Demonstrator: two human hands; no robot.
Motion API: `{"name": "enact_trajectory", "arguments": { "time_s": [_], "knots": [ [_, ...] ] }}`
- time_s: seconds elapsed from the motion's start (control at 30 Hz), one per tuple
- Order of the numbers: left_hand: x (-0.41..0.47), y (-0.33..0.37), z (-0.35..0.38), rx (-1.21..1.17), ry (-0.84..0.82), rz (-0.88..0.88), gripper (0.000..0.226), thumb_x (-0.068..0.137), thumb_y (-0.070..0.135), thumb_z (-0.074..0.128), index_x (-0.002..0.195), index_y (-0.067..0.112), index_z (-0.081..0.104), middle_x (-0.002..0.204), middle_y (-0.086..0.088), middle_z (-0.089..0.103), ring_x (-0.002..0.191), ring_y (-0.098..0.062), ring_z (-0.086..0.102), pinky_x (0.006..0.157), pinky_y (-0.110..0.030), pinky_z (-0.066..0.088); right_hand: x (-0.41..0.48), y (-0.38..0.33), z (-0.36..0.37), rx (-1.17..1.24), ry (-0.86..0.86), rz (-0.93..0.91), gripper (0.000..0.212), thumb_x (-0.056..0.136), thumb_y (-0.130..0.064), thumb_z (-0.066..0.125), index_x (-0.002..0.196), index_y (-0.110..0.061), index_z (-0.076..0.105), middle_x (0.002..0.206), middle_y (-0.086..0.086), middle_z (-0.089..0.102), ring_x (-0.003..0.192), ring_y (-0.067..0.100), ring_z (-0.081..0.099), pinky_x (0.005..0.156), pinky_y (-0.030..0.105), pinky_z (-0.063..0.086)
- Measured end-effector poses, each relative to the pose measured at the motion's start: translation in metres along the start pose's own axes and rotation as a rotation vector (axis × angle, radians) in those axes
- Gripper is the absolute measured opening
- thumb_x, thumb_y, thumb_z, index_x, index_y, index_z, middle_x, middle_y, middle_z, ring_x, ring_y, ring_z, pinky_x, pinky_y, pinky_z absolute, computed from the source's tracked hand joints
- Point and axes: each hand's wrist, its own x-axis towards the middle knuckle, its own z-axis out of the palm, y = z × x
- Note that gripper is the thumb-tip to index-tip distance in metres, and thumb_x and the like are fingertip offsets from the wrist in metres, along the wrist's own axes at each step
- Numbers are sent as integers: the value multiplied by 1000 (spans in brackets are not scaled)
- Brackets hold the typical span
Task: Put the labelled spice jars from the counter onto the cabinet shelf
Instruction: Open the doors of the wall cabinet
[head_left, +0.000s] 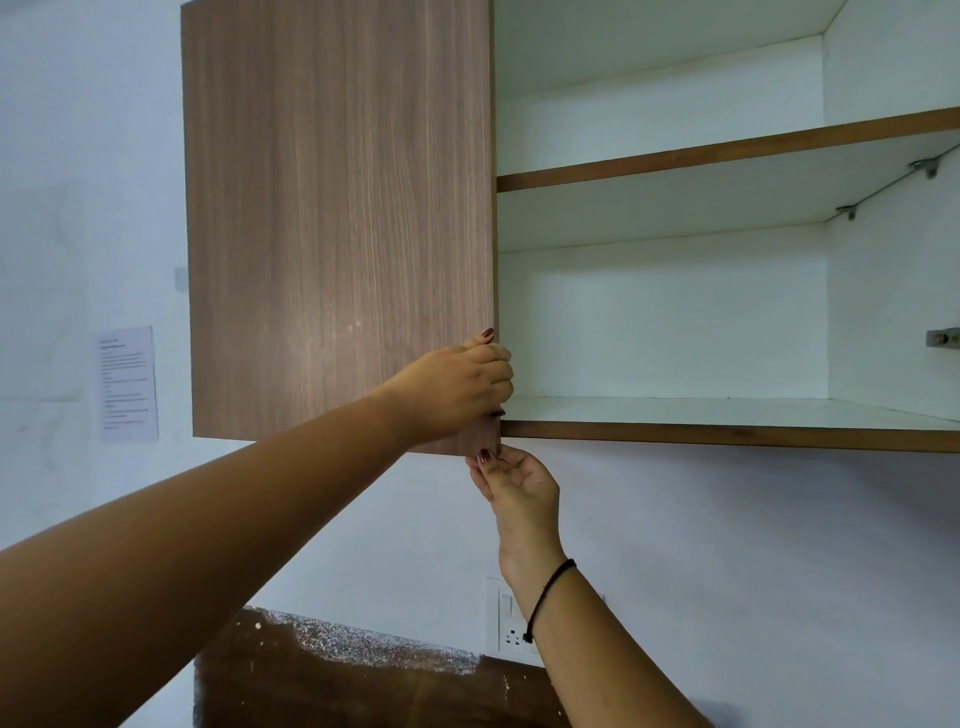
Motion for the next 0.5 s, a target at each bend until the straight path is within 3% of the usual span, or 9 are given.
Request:
{"name": "enact_trajectory", "arguments": {
  "time_s": [0.23,0.5],
  "knots": [
    [-6,2,-16,-17,14,3,42,94,16,33,113,8,70,115,-9,69,120,-31,59,106,-43,47,-13,0,3,-13,3,-23,10,87,1,69,94,-5,67,92,10,75,89,23,72,84,29,57],
    [-19,4,-32,3,43,17,35,89,17,46,111,11,72,115,-6,70,119,-29,61,104,-38,46,-30,-4,11,-33,23,-39,12,86,3,69,93,-6,67,92,10,75,86,20,72,83,29,57]
  ]
}}
